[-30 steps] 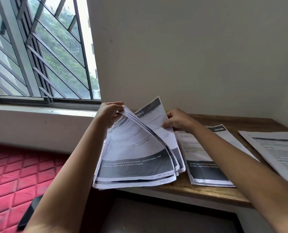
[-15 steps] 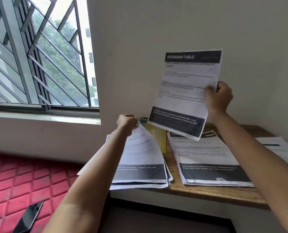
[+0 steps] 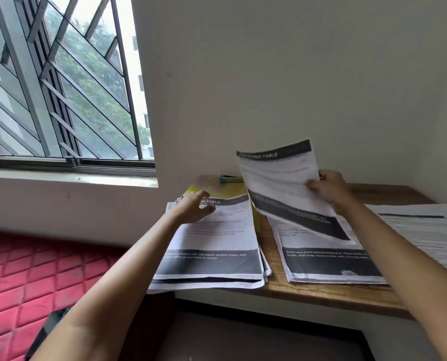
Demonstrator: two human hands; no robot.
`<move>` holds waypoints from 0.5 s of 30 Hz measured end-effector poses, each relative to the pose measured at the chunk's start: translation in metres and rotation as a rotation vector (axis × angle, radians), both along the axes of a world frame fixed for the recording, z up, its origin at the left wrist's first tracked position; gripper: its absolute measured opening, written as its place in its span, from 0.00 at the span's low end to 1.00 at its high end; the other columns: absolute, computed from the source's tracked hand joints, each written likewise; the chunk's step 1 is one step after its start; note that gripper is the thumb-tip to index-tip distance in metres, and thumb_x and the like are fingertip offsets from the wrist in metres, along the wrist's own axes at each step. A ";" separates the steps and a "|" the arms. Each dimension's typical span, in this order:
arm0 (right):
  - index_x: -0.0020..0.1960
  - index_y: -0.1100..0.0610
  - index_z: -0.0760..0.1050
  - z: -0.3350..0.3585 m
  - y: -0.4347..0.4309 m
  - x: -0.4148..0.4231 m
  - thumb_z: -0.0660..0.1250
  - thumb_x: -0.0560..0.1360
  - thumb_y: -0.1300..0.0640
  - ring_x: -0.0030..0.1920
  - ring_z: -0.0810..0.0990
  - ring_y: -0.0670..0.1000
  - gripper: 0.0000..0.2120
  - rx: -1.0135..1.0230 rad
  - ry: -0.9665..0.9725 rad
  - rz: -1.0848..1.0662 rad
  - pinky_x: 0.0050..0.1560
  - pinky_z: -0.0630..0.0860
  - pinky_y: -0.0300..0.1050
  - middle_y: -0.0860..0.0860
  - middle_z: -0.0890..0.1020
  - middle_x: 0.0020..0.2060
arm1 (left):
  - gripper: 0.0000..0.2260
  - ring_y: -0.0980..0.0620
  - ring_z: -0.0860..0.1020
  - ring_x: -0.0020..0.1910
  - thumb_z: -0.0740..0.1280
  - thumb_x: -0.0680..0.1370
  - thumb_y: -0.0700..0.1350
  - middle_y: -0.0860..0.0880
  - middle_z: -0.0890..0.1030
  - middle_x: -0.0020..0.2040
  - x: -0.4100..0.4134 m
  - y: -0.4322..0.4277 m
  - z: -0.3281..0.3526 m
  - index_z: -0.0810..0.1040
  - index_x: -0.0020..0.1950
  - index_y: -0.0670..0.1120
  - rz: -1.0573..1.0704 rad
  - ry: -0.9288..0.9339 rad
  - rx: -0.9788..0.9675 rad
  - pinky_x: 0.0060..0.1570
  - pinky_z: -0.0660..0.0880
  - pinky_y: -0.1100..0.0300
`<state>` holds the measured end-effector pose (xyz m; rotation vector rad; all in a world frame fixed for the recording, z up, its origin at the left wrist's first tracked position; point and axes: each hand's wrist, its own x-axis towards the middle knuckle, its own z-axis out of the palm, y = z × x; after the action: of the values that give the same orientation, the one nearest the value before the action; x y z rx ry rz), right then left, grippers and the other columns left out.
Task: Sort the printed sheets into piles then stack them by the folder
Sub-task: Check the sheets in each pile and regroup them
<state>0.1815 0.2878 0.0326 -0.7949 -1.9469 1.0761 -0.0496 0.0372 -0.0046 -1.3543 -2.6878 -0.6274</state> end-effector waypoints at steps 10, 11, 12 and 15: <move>0.57 0.66 0.76 -0.039 0.018 -0.005 0.67 0.75 0.66 0.42 0.80 0.56 0.11 -0.132 -0.050 0.084 0.43 0.77 0.46 0.62 0.81 0.51 | 0.24 0.38 0.69 0.67 0.60 0.82 0.50 0.37 0.68 0.70 -0.012 0.052 -0.004 0.63 0.75 0.43 -0.101 -0.014 -0.035 0.65 0.66 0.53; 0.57 0.66 0.76 -0.040 0.019 -0.005 0.67 0.75 0.66 0.41 0.80 0.55 0.11 -0.140 -0.041 0.080 0.43 0.77 0.47 0.61 0.81 0.51 | 0.23 0.38 0.69 0.68 0.60 0.82 0.50 0.37 0.68 0.70 -0.013 0.055 -0.007 0.64 0.75 0.42 -0.078 -0.022 -0.010 0.66 0.65 0.52; 0.56 0.66 0.76 -0.041 0.020 -0.005 0.67 0.75 0.66 0.41 0.80 0.55 0.10 -0.146 -0.032 0.078 0.45 0.78 0.49 0.61 0.81 0.50 | 0.22 0.39 0.68 0.68 0.59 0.82 0.50 0.37 0.68 0.69 -0.015 0.058 -0.011 0.65 0.74 0.42 -0.050 -0.034 0.017 0.68 0.64 0.51; 0.54 0.64 0.77 -0.046 0.021 -0.006 0.68 0.75 0.66 0.45 0.81 0.57 0.09 -0.159 -0.028 0.077 0.52 0.78 0.54 0.60 0.82 0.50 | 0.20 0.38 0.68 0.68 0.57 0.82 0.51 0.36 0.72 0.66 -0.018 0.062 -0.026 0.70 0.70 0.43 0.005 -0.046 0.050 0.69 0.62 0.47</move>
<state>0.1753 0.3093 -0.0136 -0.8297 -1.9470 1.2847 -0.0672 0.0994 -0.0308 -1.3372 -2.6905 -0.7295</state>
